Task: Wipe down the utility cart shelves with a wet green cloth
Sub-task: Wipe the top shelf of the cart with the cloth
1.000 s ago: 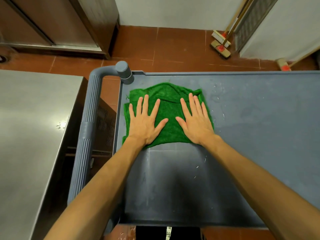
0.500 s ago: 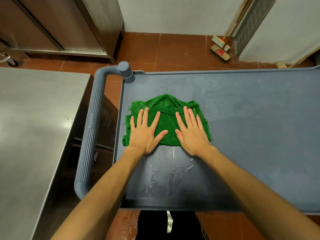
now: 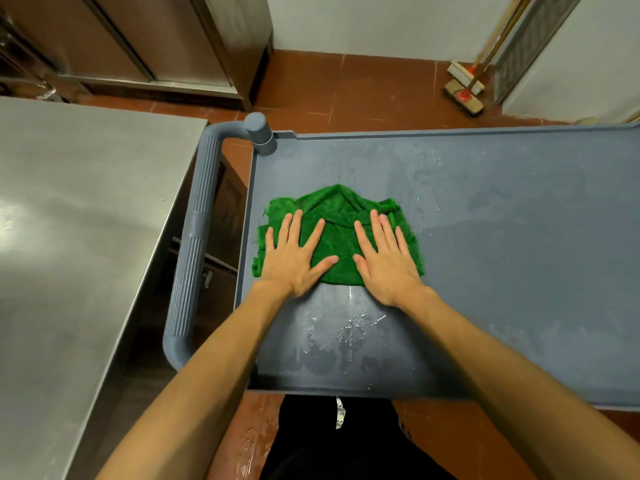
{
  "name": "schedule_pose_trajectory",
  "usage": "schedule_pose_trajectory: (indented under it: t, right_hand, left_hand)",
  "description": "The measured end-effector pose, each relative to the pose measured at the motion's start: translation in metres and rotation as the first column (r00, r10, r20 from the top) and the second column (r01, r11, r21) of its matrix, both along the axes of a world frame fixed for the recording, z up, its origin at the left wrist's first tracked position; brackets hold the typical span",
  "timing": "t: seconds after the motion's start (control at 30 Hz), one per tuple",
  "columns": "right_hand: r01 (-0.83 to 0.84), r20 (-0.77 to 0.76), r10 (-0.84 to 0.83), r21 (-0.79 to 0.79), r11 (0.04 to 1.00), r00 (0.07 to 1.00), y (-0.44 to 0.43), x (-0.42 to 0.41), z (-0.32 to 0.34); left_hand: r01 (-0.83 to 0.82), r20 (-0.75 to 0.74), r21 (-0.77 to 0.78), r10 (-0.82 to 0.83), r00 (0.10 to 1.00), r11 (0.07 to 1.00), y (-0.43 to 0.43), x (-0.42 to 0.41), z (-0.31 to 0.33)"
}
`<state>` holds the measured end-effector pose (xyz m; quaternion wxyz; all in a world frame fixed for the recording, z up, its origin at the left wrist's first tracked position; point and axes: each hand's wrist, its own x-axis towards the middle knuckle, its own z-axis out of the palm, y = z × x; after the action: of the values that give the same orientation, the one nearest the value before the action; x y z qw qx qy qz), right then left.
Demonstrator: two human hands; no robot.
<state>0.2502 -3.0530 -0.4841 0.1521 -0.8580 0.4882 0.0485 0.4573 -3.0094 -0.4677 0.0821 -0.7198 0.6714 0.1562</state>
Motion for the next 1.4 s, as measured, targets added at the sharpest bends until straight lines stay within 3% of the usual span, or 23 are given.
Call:
schedule_pose_trajectory:
  t: [0.6,0.9,1.2,1.4]
  right_hand:
    - [0.009,0.056,-0.013,0.075,0.997,0.998,0.062,-0.012,0.01]
    - [0.002,0.126,-0.003,0.006,1.0,0.992,0.097,-0.02,0.02]
    - [-0.069,0.222,0.049,0.085,0.994,0.974,0.13,-0.036,0.031]
    - [-0.144,0.214,0.088,0.262,0.954,0.973,0.145,-0.042,0.039]
  left_hand:
    - [0.002,0.018,0.017,-0.003,1.0,1.0,0.065,-0.004,0.016]
    - [-0.011,-0.03,0.039,0.012,0.999,0.999,0.105,-0.009,0.028]
    - [0.042,-0.04,0.21,-0.034,0.999,0.977,0.143,-0.014,0.044]
    - [0.137,-0.044,0.318,-0.129,0.991,0.938,0.157,-0.022,0.054]
